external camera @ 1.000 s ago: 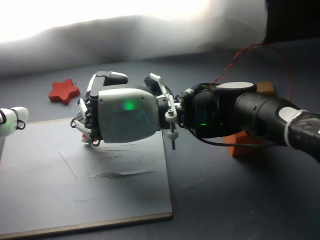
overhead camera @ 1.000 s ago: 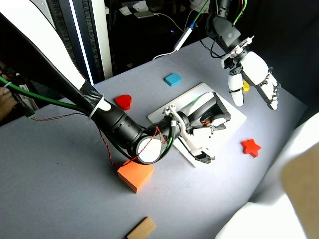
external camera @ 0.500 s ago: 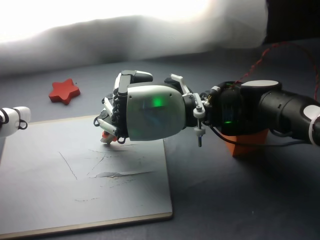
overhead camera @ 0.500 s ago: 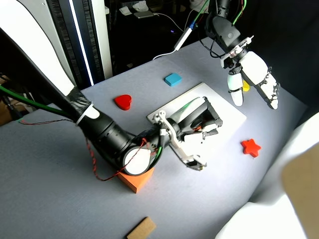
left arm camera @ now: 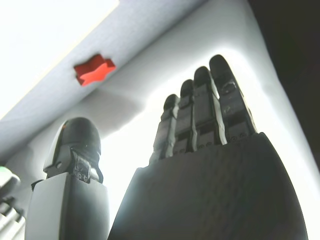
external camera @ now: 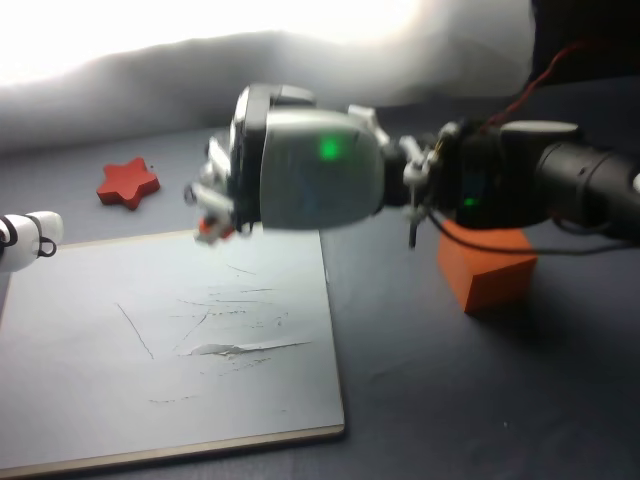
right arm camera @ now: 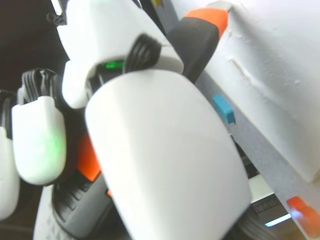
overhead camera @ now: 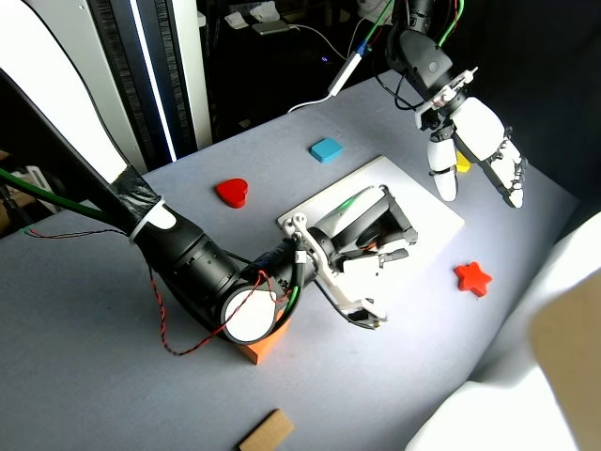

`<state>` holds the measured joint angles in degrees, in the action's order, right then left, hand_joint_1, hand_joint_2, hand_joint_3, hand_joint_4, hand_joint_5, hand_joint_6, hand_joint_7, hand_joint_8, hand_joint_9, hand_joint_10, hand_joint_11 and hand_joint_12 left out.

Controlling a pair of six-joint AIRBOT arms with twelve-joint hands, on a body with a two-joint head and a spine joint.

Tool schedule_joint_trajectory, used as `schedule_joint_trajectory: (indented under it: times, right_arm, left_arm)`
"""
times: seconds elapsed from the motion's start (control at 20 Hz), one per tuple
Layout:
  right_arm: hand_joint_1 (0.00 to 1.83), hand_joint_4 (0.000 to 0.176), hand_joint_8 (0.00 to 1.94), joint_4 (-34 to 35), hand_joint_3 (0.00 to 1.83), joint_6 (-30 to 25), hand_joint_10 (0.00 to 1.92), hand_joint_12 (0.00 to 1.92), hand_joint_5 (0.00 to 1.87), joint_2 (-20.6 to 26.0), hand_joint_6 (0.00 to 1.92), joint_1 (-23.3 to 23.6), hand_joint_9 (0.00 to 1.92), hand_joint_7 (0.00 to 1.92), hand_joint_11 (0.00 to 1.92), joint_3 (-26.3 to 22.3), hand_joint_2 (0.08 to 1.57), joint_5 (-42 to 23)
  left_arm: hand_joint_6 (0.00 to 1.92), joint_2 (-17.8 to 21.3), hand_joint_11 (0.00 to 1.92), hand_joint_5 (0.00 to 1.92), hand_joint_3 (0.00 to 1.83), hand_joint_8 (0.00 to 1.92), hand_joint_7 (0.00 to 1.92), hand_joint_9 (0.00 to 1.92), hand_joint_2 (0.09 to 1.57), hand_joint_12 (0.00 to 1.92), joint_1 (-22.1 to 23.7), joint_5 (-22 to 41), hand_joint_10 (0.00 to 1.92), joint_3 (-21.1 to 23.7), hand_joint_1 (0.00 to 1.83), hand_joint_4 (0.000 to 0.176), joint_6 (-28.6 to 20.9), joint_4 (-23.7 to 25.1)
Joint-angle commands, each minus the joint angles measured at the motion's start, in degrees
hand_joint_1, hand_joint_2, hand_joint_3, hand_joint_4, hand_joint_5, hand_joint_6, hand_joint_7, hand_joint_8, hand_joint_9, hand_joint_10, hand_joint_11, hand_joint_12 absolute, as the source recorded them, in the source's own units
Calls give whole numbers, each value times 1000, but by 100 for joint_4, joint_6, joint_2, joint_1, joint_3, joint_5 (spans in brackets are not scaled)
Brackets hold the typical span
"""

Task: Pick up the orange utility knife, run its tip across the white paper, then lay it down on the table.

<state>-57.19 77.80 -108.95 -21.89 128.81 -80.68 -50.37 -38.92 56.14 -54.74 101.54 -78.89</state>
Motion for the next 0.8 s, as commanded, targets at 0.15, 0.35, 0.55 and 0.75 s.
schedule_joint_trajectory:
  times: [0.15, 0.35, 0.55, 0.75]
  right_arm:
    - [1504, 176, 1941, 1296, 0, 33, 1921, 1921, 1366, 875, 1921, 148, 1656, 1541, 1700, -1668, 1238, 538]
    - [1526, 176, 1941, 2326, 0, -91, 1921, 1921, 1377, 1754, 1921, 127, 1662, 1553, 1704, -3287, 1227, 1494]
    - [1510, 176, 1941, 3685, 0, -231, 1921, 1921, 1409, 2484, 1921, 41, 1676, 1574, 1711, -4615, 1235, 2580]
    - [1510, 176, 1941, 4998, 0, -334, 1921, 1921, 1379, 3163, 1921, 9, 1646, 1525, 1690, -5738, 1227, 3962]
  left_arm:
    - [1, 56, 0, 1, 2, 4, 61, 129, 1305, 513, 73, 278, 6, -26, 166, 42, 40, 555]
    - [8, -13, 0, 72, 0, 6, 120, 185, 1278, 729, 302, -25, 13, 13, 228, 23, 251, 787]
    - [0, -15, 0, 54, 3, 1, 84, 149, 1292, 703, 421, -94, 0, 245, 200, 17, 346, 896]
    - [2, -15, 0, 49, 1, 5, 100, 151, 1295, 657, 443, -92, 3, 618, 204, 15, 391, 983]
